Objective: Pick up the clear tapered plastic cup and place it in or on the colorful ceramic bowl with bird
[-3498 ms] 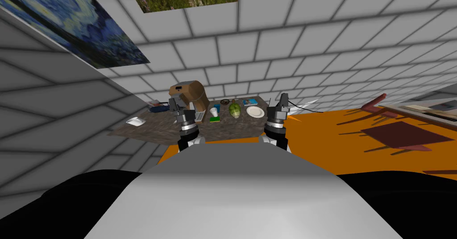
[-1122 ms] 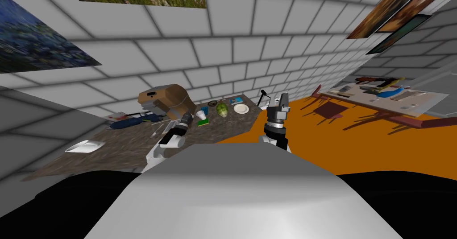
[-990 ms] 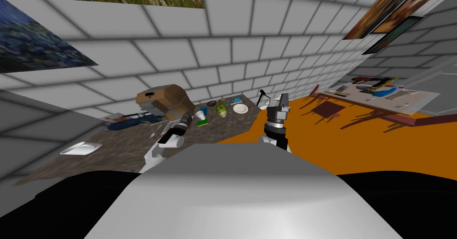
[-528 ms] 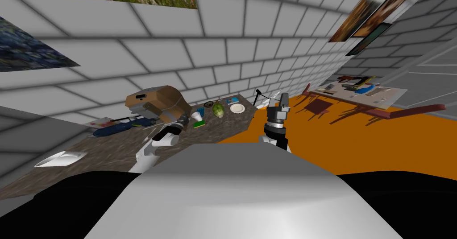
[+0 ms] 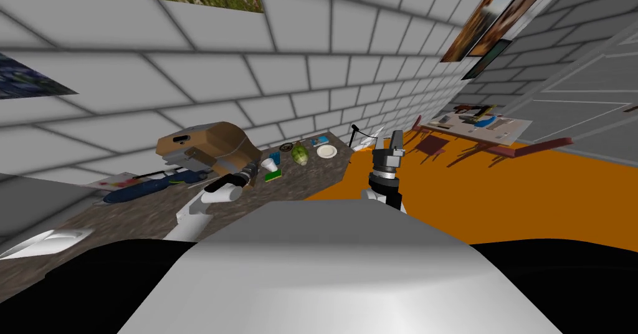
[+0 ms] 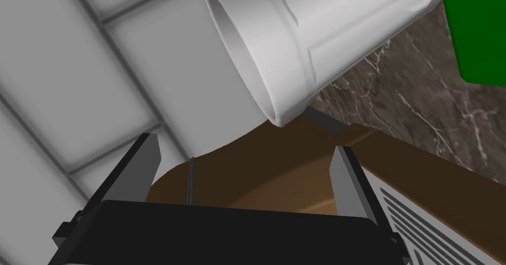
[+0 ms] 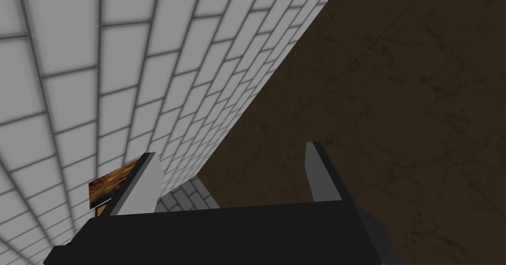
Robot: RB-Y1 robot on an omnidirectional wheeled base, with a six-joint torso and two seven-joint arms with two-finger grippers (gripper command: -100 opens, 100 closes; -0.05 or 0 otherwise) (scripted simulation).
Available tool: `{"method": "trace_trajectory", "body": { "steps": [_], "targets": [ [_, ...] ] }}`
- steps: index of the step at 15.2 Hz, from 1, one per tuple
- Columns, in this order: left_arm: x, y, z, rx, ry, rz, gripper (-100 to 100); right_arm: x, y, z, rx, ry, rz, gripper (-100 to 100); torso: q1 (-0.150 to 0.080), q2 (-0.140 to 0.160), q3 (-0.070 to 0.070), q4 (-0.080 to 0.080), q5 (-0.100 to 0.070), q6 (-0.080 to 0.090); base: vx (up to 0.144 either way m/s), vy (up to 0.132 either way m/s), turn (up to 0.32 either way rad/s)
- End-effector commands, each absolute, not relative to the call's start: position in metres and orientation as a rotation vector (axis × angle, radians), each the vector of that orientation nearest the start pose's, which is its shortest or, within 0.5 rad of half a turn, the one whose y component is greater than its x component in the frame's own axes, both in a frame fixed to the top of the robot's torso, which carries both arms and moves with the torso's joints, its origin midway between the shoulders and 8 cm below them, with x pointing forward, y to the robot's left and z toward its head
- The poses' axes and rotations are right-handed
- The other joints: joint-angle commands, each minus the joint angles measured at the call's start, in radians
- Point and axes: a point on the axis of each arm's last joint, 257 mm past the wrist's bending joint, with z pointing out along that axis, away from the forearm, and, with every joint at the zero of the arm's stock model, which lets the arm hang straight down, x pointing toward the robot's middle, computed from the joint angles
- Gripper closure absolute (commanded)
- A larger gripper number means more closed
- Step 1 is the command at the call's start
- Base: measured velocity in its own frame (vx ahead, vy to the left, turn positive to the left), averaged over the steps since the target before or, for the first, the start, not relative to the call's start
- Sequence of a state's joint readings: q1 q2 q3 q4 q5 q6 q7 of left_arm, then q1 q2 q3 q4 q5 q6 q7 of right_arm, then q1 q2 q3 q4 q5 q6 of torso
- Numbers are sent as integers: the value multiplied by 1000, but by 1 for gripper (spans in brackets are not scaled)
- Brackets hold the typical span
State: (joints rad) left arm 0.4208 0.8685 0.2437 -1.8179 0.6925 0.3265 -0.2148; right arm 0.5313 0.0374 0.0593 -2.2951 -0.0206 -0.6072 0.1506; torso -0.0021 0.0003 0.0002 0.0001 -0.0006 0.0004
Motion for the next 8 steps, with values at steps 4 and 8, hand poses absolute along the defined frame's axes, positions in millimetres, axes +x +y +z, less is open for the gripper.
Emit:
{"method": "trace_trajectory", "body": {
  "steps": [4, 8],
  "targets": [
    [405, 563, -221, -1286, 1637, -517, -100, 321, -268, 41, 579, 535, 1236, 0, 1, 0, 0, 0, 0, -1, -1, -29, -80],
    [395, 582, -229, -1346, 1670, -457, -100, 321, -268, 41, 579, 535, 1236, 0, 0, 0, 0, 0, 0, 0, -3, -36, -119]
  ]
}}
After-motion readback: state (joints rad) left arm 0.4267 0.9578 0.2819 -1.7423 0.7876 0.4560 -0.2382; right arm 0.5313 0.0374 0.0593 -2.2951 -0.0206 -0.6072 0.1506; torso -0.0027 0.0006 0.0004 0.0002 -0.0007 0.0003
